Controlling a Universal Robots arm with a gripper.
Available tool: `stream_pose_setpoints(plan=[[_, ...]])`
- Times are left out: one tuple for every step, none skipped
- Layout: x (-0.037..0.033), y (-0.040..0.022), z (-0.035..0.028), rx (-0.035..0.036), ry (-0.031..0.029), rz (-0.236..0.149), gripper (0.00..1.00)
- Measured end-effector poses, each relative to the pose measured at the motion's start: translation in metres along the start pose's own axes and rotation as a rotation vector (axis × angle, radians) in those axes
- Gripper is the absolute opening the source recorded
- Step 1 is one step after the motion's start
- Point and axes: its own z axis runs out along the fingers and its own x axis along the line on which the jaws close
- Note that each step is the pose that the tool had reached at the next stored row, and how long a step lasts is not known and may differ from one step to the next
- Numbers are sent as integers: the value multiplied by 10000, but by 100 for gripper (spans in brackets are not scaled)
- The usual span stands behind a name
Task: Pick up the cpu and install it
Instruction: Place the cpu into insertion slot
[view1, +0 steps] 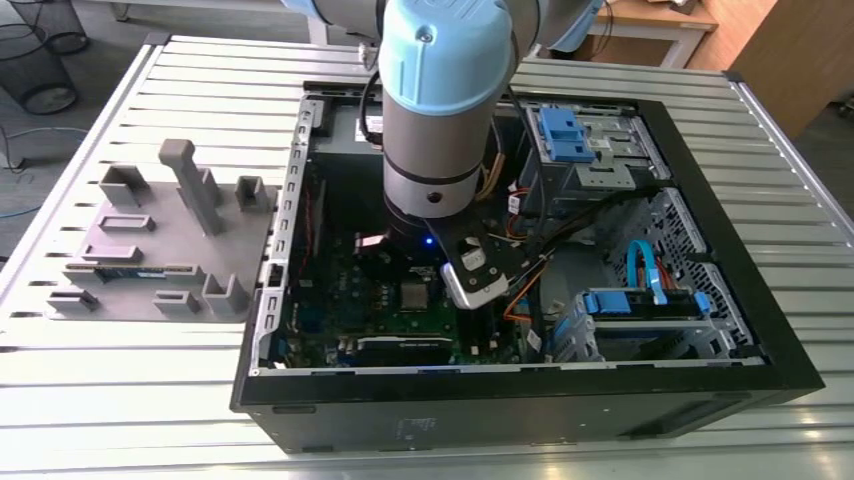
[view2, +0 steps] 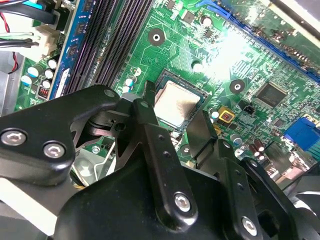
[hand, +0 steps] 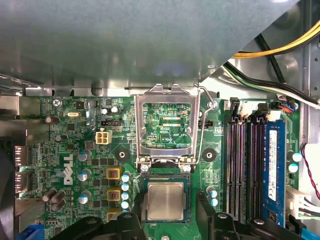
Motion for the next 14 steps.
stream_pose_setpoints(plan=[[0, 0, 2, 7, 0, 0, 52], [0, 0, 1, 8, 0, -1, 52], [0, 0, 2, 10, 1, -1, 52], [0, 0, 2, 10, 0, 0, 52], [0, 0, 3, 8, -1, 0, 52], [0, 0, 3, 10, -1, 0, 52], [0, 0, 3, 10, -1, 0, 52], [0, 0, 3, 10, -1, 0, 52], [0, 0, 3, 12, -1, 0, 52], [0, 0, 3, 13, -1, 0, 52], [0, 0, 3, 13, 0, 0, 52], [0, 0, 3, 14, -1, 0, 52], [0, 0, 3, 15, -1, 0, 52], [0, 0, 3, 15, -1, 0, 52]])
